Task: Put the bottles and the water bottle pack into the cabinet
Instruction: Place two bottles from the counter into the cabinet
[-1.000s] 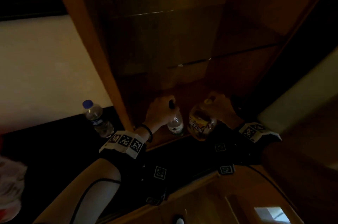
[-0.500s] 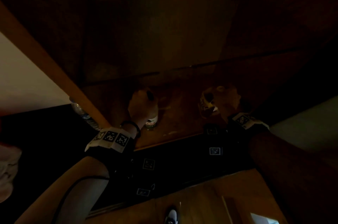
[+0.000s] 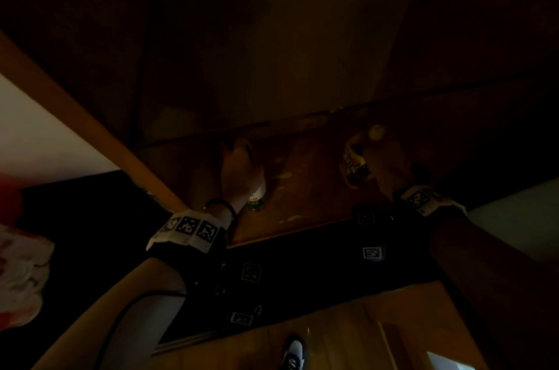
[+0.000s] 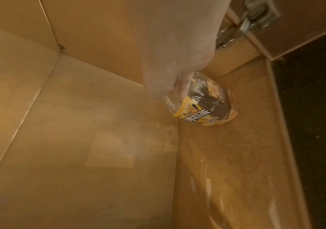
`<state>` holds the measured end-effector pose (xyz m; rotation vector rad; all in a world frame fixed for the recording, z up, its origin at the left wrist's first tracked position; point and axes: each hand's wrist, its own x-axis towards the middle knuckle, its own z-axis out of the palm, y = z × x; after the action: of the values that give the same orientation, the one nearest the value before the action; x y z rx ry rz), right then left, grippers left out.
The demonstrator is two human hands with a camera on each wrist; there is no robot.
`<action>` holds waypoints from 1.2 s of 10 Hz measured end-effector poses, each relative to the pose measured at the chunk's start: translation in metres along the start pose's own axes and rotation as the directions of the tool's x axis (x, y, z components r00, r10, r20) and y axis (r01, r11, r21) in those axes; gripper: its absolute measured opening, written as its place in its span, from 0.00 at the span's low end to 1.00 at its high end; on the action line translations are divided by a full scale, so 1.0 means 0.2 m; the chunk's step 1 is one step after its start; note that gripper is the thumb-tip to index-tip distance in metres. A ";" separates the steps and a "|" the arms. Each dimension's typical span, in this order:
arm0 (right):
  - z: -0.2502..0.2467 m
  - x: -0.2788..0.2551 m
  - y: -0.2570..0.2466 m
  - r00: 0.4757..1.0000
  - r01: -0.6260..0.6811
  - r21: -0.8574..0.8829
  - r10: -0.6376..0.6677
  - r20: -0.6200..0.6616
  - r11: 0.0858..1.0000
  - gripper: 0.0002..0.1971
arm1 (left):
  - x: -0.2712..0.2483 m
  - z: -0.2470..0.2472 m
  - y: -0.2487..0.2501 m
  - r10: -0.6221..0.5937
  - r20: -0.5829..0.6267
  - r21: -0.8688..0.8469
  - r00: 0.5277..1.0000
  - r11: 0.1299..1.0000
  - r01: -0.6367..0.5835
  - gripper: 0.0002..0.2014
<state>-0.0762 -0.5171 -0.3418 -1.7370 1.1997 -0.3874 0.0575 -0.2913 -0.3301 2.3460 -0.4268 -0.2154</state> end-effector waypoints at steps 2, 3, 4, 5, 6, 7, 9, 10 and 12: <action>0.01 -0.13 0.07 0.995 -0.009 0.127 -0.003 0.100 0.992 0.30 | 0.00 0.04 -0.05 0.067 -0.017 0.013 0.998 0.998 -0.067 0.10; 0.05 -0.26 0.09 0.994 -0.027 0.063 0.020 0.105 0.998 0.31 | -0.02 0.02 -0.05 0.061 0.020 0.011 0.998 0.998 -0.061 0.16; 0.10 -0.40 0.14 0.945 -0.195 0.054 0.173 0.279 0.979 0.23 | -0.07 -0.02 0.00 -0.071 0.218 -0.089 0.973 0.992 0.092 0.32; 0.16 -0.57 0.12 0.855 -0.342 0.002 0.310 0.416 0.940 0.17 | -0.12 -0.04 -0.02 -0.022 0.370 -0.125 0.929 0.989 0.074 0.43; 0.22 -0.71 0.12 0.807 -0.346 -0.059 0.329 0.490 0.936 0.20 | -0.24 -0.12 -0.08 0.160 0.479 -0.155 0.863 0.983 -0.097 0.42; 0.30 -0.89 0.09 0.767 -0.376 -0.090 0.364 0.529 0.922 0.21 | -0.35 -0.27 -0.19 0.259 0.649 -0.198 0.715 0.965 -0.169 0.32; 0.64 -1.20 0.01 0.746 -0.309 -0.165 0.346 0.570 0.937 0.20 | -0.40 -0.65 -0.56 0.149 0.881 -0.136 0.449 0.989 -0.060 0.16; 0.77 -1.33 -0.04 0.686 -0.297 -0.212 0.362 0.631 0.931 0.18 | -0.30 -0.79 -0.71 0.130 0.720 -0.143 0.682 0.989 -0.037 0.11; 0.87 -1.55 0.04 0.652 -0.262 -0.228 0.346 0.674 0.938 0.15 | -0.09 -0.95 -0.83 0.224 0.459 -0.046 0.860 0.973 -0.228 0.24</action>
<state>-0.1052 -0.1638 -0.3594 -1.5010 0.9041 0.5420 0.1325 -0.0506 -0.3081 2.2154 -0.9312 -0.6676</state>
